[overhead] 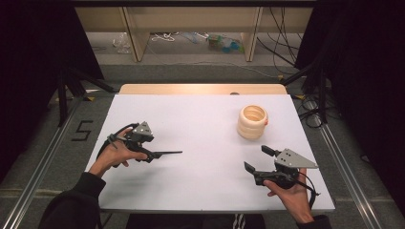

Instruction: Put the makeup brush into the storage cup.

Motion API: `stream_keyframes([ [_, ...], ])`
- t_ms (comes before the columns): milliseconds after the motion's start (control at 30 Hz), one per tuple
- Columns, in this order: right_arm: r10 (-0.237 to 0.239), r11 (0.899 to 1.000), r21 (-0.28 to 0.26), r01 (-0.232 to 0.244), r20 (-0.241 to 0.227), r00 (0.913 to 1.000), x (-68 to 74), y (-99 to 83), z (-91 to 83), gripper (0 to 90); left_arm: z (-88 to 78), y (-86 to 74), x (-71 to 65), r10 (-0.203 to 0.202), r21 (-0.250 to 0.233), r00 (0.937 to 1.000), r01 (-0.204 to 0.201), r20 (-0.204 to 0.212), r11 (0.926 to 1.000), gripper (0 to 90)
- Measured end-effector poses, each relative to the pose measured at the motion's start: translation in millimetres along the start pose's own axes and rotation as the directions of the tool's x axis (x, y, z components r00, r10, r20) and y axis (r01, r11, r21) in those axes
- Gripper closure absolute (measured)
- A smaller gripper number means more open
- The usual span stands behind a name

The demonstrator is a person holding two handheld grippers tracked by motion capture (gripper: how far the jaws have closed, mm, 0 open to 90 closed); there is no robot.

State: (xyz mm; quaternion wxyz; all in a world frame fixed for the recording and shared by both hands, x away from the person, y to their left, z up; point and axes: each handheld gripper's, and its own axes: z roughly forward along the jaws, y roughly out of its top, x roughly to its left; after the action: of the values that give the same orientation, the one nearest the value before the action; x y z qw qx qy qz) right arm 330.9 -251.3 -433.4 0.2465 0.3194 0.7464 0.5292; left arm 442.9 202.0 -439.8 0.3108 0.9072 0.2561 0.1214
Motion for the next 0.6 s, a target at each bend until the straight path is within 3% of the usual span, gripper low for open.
stream_keyframes([
  [67, 0.020, 1.000, 0.021, -0.020, -0.006, 0.9998, 1.7, 0.0, -0.4, 16.4, 1.4, 3.4, 2.3, 0.003, 0.010, 1.0000, -0.003, 0.009, 0.9999, 23.1],
  [100, 0.001, 1.000, 0.011, -0.001, -0.001, 1.0000, 0.8, -0.1, 0.4, 16.5, 1.5, 5.3, 4.6, 0.033, 0.018, 0.9992, -0.033, 0.021, 0.9993, 23.2],
  [133, 0.000, 1.000, 0.004, 0.000, -0.011, 0.9999, 0.9, -0.3, 1.0, 16.6, 3.9, 6.5, 5.2, 0.031, 0.036, 0.9989, -0.032, 0.037, 0.9988, 23.2],
  [200, 0.000, 1.000, -0.004, 0.000, -0.009, 1.0000, 1.3, -0.5, 2.3, 16.5, 7.9, 8.9, 7.4, 0.067, 0.082, 0.9968, -0.070, 0.044, 0.9941, 23.2],
  [233, -0.001, 1.000, 0.001, 0.001, -0.012, 0.9999, 1.4, -0.6, 2.4, 16.6, 10.0, 9.2, 7.7, 0.057, 0.090, 0.9974, -0.060, 0.045, 0.9941, 23.2],
  [267, 0.012, 1.000, 0.012, -0.011, -0.021, 0.9997, 2.4, -0.8, 2.2, 16.6, 14.4, 9.3, 6.3, 0.022, 0.075, 0.9983, -0.026, 0.055, 0.9968, 23.7],
  [300, 0.004, 0.999, 0.032, -0.004, -0.011, 0.9999, 2.3, -0.3, 0.6, 16.7, 16.9, 9.9, 7.6, 0.031, 0.088, 0.9973, -0.037, 0.067, 0.9955, 25.2],
  [367, -0.004, 1.000, 0.013, 0.004, -0.008, 1.0000, 2.0, -0.6, 2.7, 16.7, 21.0, 11.0, 8.8, 0.034, 0.102, 0.9968, -0.041, 0.072, 0.9940, 25.4],
  [600, -0.013, 1.000, 0.028, 0.014, -0.024, 0.9996, 3.0, -0.3, 3.4, 17.0, 32.1, 7.2, 13.1, -0.008, 0.158, 0.9949, -0.008, 0.100, 0.9874, 29.2],
])
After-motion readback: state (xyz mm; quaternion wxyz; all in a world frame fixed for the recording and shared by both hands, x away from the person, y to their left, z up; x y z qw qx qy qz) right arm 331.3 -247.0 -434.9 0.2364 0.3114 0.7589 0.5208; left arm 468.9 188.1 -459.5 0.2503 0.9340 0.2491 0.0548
